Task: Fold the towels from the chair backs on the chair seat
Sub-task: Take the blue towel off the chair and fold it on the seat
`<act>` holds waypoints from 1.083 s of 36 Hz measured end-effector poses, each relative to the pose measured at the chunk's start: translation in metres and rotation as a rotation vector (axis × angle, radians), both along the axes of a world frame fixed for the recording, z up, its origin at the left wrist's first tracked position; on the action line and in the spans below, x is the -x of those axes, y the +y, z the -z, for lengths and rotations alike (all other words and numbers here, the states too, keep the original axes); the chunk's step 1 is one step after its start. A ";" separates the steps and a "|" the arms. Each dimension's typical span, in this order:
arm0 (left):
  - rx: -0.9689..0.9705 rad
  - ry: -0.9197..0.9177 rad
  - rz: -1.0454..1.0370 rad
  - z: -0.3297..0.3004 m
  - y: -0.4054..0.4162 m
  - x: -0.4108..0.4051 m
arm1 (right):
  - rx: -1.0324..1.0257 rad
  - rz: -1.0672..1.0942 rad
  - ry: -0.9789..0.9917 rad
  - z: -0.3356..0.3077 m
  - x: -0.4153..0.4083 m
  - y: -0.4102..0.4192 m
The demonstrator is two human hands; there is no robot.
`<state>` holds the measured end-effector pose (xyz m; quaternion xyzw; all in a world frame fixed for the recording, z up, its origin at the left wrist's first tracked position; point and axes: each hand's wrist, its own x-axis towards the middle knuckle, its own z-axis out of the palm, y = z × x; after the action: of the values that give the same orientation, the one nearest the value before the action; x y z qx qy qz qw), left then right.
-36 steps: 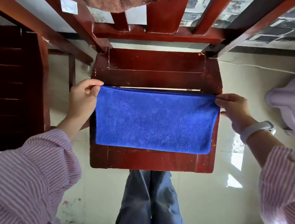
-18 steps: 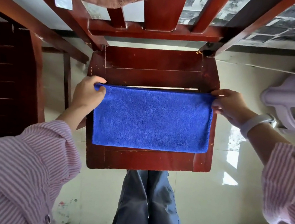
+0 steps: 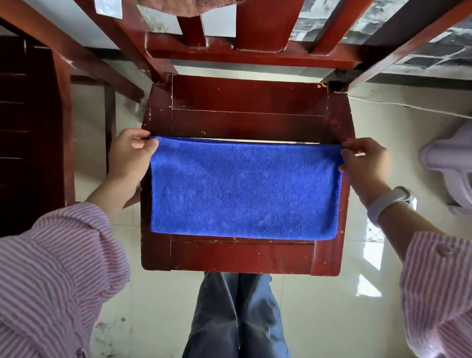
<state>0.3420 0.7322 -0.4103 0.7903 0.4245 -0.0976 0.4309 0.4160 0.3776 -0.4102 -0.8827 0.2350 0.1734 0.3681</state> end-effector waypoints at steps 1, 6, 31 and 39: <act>0.003 -0.004 -0.004 0.000 -0.001 0.001 | 0.003 0.000 -0.006 0.000 0.001 0.000; 0.026 0.006 -0.023 0.000 -0.002 0.011 | 0.039 -0.002 -0.079 -0.002 0.006 0.002; -0.582 -0.162 0.758 0.000 -0.049 0.078 | 0.578 -0.864 -0.202 0.019 0.092 0.039; -0.665 0.135 0.791 0.036 -0.068 0.090 | 0.619 -0.898 -0.240 0.039 0.097 0.032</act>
<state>0.2518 0.6645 -0.4467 0.9764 0.1282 -0.1636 0.0586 0.3191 0.4092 -0.4490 -0.9766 -0.1676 0.1345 0.0056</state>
